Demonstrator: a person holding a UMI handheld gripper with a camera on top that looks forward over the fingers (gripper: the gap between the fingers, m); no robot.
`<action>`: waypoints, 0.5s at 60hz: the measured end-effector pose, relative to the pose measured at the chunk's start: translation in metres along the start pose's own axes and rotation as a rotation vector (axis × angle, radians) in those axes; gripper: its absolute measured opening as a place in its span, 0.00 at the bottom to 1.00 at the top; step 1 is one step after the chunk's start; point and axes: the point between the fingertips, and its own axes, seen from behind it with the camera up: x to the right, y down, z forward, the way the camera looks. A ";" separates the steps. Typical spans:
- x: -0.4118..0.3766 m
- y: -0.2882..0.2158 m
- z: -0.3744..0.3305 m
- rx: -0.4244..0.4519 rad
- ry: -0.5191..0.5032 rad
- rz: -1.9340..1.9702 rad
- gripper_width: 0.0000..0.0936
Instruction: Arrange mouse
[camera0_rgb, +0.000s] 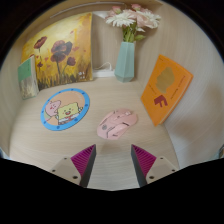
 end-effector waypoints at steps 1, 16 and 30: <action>-0.001 -0.004 0.005 -0.002 -0.006 -0.001 0.74; -0.011 -0.047 0.059 -0.056 -0.051 -0.008 0.75; -0.024 -0.089 0.091 -0.045 -0.091 -0.063 0.74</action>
